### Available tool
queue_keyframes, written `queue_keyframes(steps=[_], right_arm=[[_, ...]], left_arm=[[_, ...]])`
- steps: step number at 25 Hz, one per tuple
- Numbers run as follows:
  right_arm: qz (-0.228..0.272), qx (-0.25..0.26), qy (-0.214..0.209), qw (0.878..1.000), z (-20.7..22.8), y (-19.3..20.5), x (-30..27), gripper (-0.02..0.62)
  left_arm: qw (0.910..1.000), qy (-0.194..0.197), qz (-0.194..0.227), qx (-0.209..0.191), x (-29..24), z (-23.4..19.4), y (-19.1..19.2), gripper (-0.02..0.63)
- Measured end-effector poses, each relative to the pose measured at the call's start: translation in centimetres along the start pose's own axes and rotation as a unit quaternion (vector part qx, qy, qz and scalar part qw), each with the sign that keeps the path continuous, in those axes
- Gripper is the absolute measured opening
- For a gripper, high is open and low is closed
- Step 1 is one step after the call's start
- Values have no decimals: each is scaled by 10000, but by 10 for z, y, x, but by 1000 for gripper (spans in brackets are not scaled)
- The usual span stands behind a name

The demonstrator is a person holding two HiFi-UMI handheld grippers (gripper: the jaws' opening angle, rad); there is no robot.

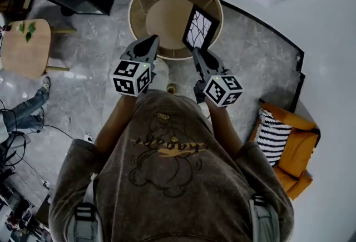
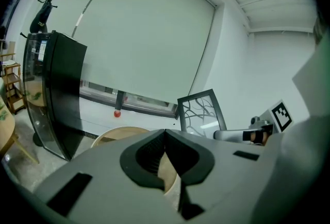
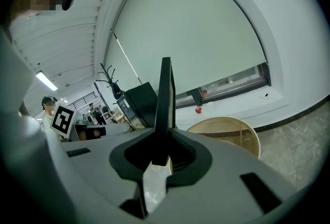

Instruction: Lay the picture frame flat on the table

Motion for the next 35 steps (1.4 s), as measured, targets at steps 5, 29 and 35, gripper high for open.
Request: queue_keyframes(steps=[5,29,35], right_arm=[[-44,-41,-32,10000,7,-3,-16,71],[-496,-225,13,9985,70,-1,-96,71],[-746,-401,66,9964,87,19,-128,71]], left_arm=[[10000,-19,-72,10,-14,-8,-3,17],[9987,-19,-501,-46,-114,-60,0,17],[9977,72,-680,14,-140,-84,19,17]])
Point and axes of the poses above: the fingertips, and each gripper's own axes: x backward along the fingers, z to its right, y out of its underside, the point moved 5 cm from there along x, backward along the fingers, and after that the axes turned 6 degrees about -y, right-handed, at the moved point
